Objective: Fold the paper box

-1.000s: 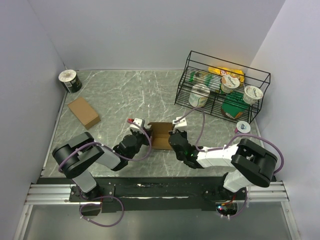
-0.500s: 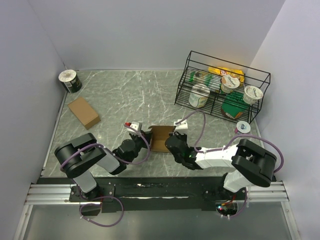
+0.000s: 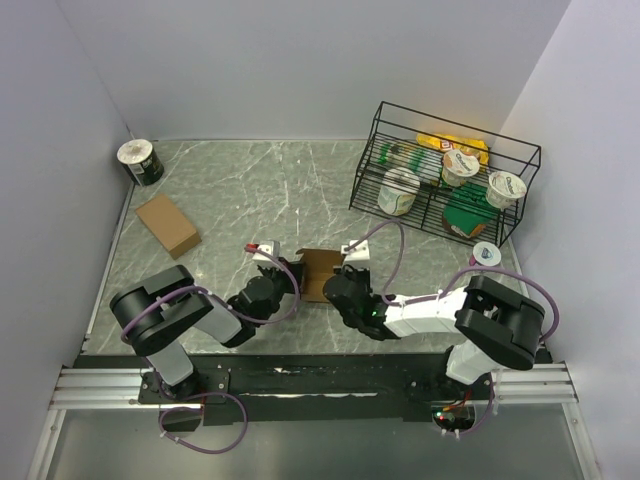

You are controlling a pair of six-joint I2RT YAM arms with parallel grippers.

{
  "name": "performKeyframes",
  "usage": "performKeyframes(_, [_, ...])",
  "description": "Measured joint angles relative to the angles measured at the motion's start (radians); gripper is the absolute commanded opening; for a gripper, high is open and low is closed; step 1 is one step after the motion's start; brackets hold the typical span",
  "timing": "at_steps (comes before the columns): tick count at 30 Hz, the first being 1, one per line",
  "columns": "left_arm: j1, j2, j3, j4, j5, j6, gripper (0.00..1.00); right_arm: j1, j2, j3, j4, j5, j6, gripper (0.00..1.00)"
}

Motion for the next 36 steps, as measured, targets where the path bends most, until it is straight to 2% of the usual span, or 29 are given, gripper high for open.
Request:
performKeyframes(14, [0.0,-0.005,0.029,-0.055,-0.031,-0.031,0.01,0.03,0.018,0.0,0.035,0.052,-0.054,0.0])
performKeyframes(17, [0.0,-0.005,0.035,-0.057,-0.041,0.008,0.01,0.03,0.031,-0.002,0.134,0.073,-0.146,0.0])
performKeyframes(21, [0.007,0.003,0.069,-0.074,-0.053,0.065,0.01,0.029,0.07,-0.024,0.36,0.104,-0.34,0.0])
performKeyframes(27, [0.038,0.036,0.091,-0.057,-0.049,0.102,0.01,0.025,0.214,-0.037,0.719,0.114,-0.615,0.0])
performKeyframes(31, [0.047,0.067,0.108,-0.039,-0.04,0.098,0.01,0.025,0.256,-0.04,0.811,0.121,-0.702,0.0])
performKeyframes(36, [0.051,0.119,0.111,0.035,-0.018,0.068,0.01,0.025,0.256,-0.06,0.861,0.126,-0.718,0.0])
